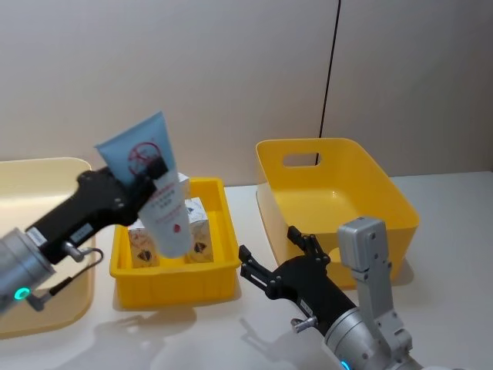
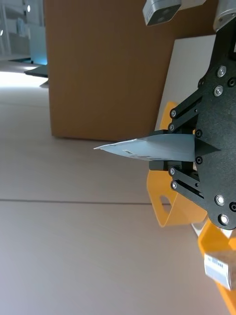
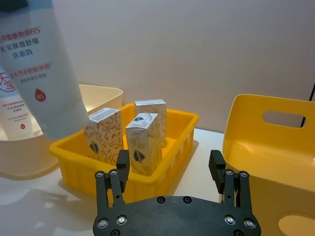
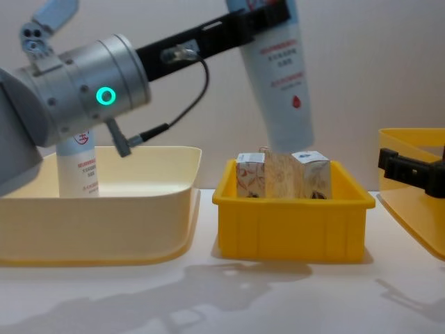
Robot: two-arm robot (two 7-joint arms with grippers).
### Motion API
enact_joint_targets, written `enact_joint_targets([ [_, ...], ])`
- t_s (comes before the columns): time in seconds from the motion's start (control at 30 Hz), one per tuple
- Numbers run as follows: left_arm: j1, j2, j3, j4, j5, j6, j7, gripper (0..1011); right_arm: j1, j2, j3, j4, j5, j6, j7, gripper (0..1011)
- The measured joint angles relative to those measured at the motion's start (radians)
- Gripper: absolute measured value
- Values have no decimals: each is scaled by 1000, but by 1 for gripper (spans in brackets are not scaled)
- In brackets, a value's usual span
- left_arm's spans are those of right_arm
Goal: Bimanual collaborative sorting of washing and personal care products
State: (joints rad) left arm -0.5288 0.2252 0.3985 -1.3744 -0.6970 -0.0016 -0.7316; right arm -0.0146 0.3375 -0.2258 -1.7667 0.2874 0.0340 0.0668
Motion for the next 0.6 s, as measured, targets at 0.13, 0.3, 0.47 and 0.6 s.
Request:
enact_joint_targets([
  [0.13, -10, -8, 21, 18, 5, -6, -14, 226, 0, 0, 0, 0, 0, 0, 0, 1001],
  [0.3, -19, -15, 41, 34, 12, -14, -26, 226, 0, 0, 0, 0, 0, 0, 0, 1001],
  [0.47, -25, -19, 53, 44, 16, -18, -32, 227, -1, 1, 1, -1, 1, 0, 3, 1001],
  [0.6, -29, -22, 60, 51, 18, -21, -37, 226, -3, 8, 3, -7, 9, 0, 21, 1001],
])
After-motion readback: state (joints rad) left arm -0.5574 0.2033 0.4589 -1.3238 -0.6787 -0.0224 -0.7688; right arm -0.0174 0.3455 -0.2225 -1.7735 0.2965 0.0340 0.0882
